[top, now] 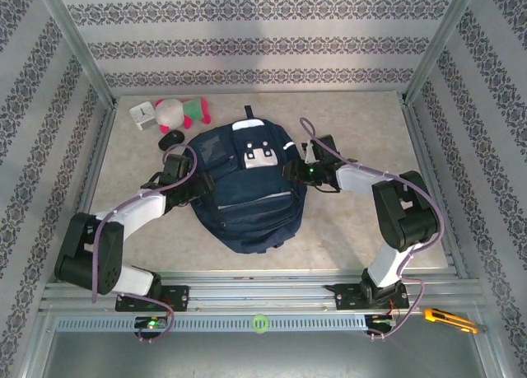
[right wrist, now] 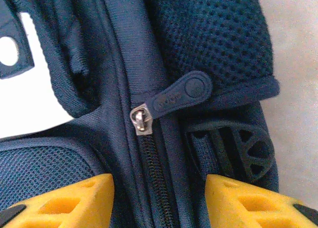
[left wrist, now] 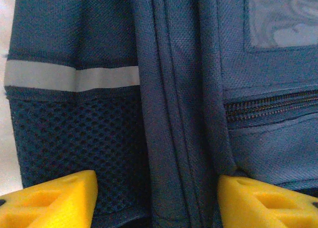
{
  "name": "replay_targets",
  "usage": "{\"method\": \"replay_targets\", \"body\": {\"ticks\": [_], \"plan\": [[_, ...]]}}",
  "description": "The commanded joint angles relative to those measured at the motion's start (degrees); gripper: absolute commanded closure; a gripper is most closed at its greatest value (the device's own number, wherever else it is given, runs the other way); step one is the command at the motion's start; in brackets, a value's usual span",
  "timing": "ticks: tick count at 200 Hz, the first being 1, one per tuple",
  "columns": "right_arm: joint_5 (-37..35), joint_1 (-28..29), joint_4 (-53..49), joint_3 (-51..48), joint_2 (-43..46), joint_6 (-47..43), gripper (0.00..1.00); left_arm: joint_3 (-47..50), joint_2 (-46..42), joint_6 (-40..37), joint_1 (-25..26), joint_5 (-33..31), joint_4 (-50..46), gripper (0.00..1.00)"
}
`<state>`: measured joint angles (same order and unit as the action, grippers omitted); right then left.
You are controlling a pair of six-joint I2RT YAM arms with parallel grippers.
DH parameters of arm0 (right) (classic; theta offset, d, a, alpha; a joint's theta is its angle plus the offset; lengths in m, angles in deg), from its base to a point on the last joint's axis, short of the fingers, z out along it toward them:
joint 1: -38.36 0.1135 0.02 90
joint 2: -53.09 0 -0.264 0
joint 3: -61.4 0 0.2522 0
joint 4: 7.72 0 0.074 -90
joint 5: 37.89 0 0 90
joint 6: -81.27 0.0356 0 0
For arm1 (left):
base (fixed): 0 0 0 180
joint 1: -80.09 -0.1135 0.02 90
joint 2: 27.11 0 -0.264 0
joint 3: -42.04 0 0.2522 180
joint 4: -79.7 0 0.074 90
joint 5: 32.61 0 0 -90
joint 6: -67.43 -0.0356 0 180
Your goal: Pack the student bag
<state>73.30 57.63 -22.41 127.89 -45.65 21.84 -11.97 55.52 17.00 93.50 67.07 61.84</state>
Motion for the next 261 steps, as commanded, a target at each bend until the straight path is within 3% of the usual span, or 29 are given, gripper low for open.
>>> {"method": "replay_targets", "body": {"ticks": [1,45,70,106,136,142,144,147,151,169,186,207,237,261], "plan": [[-0.7,-1.2,-2.9,-5.7,3.1,0.5,0.5,-3.1,5.2,-1.8,3.2,2.9,8.0,0.37],[0.0,-7.5,-3.7,-11.1,9.1,-0.6,0.5,-13.4,16.0,-2.0,7.8,3.5,7.8,0.37],[1.0,-10.3,-4.3,-10.6,8.8,-2.1,0.49,-16.1,17.7,-1.6,9.1,2.2,7.6,0.36],[1.5,-12.8,-8.9,-6.9,11.8,-5.3,0.44,-17.2,13.3,-4.1,9.0,-1.5,3.7,0.24],[-0.4,-16.4,-14.7,-3.3,20.2,-9.7,0.36,-15.6,1.9,-9.7,6.5,-9.0,-1.3,0.1],[-1.4,-17.4,-15.2,-2.9,22.9,-10.8,0.32,-14.4,-1.1,-11.8,6.1,-12.0,-1.5,0.0],[-1.9,-17.7,-15.3,-2.8,23.7,-11.1,0.25,-13.9,-2.3,-12.3,6.0,-13.0,-1.3,0.0],[-2.4,-18.1,-15.3,-2.7,24.8,-11.6,0.07,-13.1,-3.9,-13.7,5.9,-14.5,-1.0,0.0],[-3.2,-18.6,-15.2,-2.7,25.9,-12.1,0.02,-11.8,-6.1,-15.5,5.8,-16.6,-0.3,0.0],[-9.2,-20.2,-12.3,-4.4,32.1,-15.5,0.02,-3.6,-16.0,-23.5,5.7,-25.4,6.2,0.01],[-14.7,-21.3,-5.5,-9.4,36.5,-20.3,0.02,7.6,-23.9,-30.4,5.6,-33.0,18.8,0.01],[-17.6,-22.2,6.7,-18.4,39.0,-26.3,0.02,19.6,-28.8,-37.7,5.4,-37.5,35.4,0.01],[-15.8,-24.2,18.6,-26.5,35.1,-28.4,0.02,25.5,-25.6,-43.1,5.1,-37.3,40.9,0.01],[-15.0,-24.8,27.0,-29.9,28.0,-27.7,0.02,29.8,-14.0,-46.1,4.2,-36.4,57.3,0.01]]}}
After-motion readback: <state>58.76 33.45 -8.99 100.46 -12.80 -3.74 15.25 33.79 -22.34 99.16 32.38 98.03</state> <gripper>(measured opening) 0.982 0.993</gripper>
